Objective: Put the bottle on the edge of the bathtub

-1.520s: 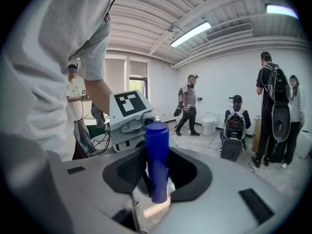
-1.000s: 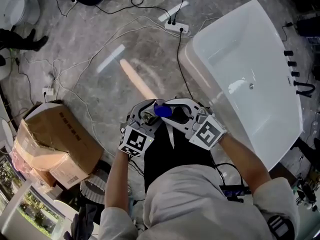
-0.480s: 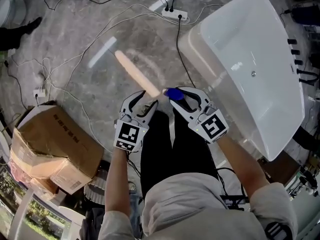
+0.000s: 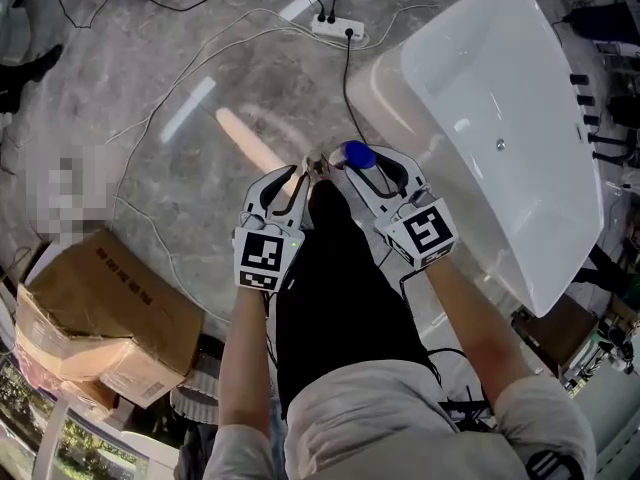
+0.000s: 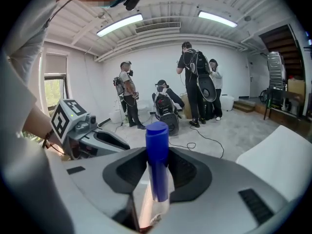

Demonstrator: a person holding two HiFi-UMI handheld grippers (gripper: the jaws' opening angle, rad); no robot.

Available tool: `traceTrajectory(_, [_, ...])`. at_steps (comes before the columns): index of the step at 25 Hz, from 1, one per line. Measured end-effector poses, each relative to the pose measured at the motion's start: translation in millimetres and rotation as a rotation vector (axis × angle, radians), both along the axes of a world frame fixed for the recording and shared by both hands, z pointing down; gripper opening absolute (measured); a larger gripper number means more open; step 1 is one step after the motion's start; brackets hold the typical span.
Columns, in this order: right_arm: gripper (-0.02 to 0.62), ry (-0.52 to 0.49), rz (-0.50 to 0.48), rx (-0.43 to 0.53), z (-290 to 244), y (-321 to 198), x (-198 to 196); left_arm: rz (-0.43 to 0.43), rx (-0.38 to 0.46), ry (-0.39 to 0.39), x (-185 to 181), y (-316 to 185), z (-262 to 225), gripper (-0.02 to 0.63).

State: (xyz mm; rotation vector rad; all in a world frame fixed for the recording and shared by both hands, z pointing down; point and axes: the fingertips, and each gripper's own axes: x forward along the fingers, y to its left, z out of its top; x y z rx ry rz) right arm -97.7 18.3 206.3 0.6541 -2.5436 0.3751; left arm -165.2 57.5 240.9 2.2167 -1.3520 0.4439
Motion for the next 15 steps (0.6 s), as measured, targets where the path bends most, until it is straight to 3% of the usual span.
traceTrajectory(7, [0.146, 0.045, 0.030, -0.018, 44.9, -46.6, -8.0, -0.068, -0.032, -0.014, -19.0, -36.6, 36.4, 0.021])
traceTrajectory(15, [0.146, 0.114, 0.100, -0.126, 123.6, -78.8, -14.5, -0.105, -0.130, 0.005, -30.3, -63.1, 94.4, 0.011])
